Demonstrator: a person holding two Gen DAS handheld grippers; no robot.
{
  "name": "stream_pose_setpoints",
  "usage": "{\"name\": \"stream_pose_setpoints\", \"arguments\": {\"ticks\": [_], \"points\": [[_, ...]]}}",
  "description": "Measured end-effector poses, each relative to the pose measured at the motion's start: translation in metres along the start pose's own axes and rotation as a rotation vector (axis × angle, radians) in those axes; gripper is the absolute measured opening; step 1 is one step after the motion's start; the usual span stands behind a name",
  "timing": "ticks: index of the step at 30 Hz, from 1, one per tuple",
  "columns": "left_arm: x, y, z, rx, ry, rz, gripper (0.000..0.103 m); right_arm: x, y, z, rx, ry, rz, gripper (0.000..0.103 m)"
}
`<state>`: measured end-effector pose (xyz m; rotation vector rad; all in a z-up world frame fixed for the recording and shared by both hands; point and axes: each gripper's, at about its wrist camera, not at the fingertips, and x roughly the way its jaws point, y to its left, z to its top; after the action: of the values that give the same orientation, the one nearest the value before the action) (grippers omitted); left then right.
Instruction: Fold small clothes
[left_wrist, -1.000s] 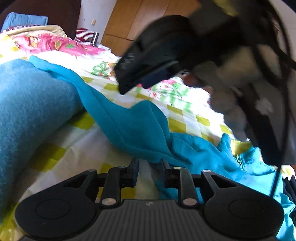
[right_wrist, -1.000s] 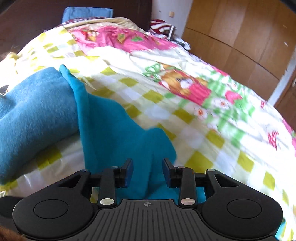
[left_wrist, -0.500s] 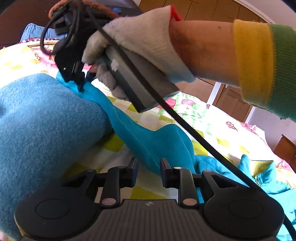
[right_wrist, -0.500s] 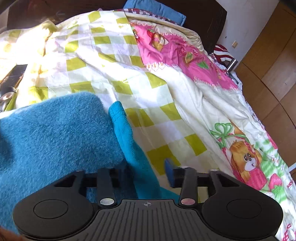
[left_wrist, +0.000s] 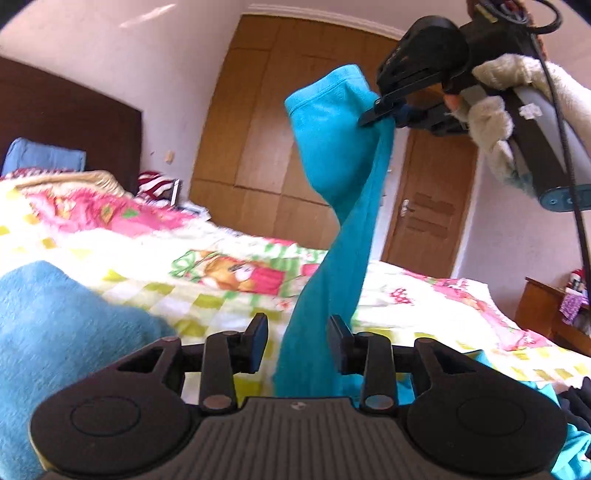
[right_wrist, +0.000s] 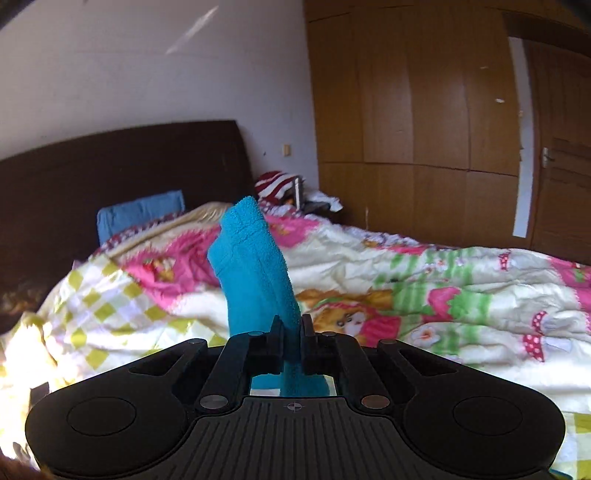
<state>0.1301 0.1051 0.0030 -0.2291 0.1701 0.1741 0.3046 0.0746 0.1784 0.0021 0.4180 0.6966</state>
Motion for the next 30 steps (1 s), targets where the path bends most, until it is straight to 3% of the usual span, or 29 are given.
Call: {"name": "stream_pose_setpoints", "arguments": {"ticks": [4, 7, 11, 14, 17, 20, 22, 26, 30], "points": [[0.013, -0.059, -0.003, 0.13, 0.037, -0.138, 0.056, -0.045, -0.056, 0.002, 0.117, -0.079, -0.039, 0.005], [0.036, -0.086, -0.022, 0.193, 0.142, -0.164, 0.056, -0.08, -0.097, -0.005, 0.2, -0.136, -0.072, 0.005], [0.072, -0.097, -0.048, 0.199, 0.288, -0.116, 0.056, -0.128, -0.149, -0.036, 0.307, -0.158, -0.121, 0.005], [0.092, -0.103, -0.064, 0.229, 0.343, -0.054, 0.056, -0.14, -0.174, -0.064, 0.368, -0.131, -0.14, 0.005], [0.1, -0.092, -0.063, 0.218, 0.32, 0.089, 0.055, -0.128, -0.185, -0.081, 0.426, -0.091, -0.125, 0.006], [0.102, -0.048, -0.048, 0.1, 0.312, 0.201, 0.056, -0.129, -0.182, -0.081, 0.427, -0.11, -0.08, 0.006], [0.102, -0.03, -0.049, 0.071, 0.339, 0.207, 0.055, -0.133, -0.172, -0.079, 0.402, -0.142, -0.053, 0.006], [0.092, -0.036, -0.069, 0.184, 0.378, 0.192, 0.056, -0.139, -0.167, -0.093, 0.422, -0.157, -0.023, 0.005], [0.091, -0.045, -0.079, 0.255, 0.428, 0.149, 0.057, -0.159, -0.178, -0.147, 0.435, -0.105, -0.155, 0.005]]}}
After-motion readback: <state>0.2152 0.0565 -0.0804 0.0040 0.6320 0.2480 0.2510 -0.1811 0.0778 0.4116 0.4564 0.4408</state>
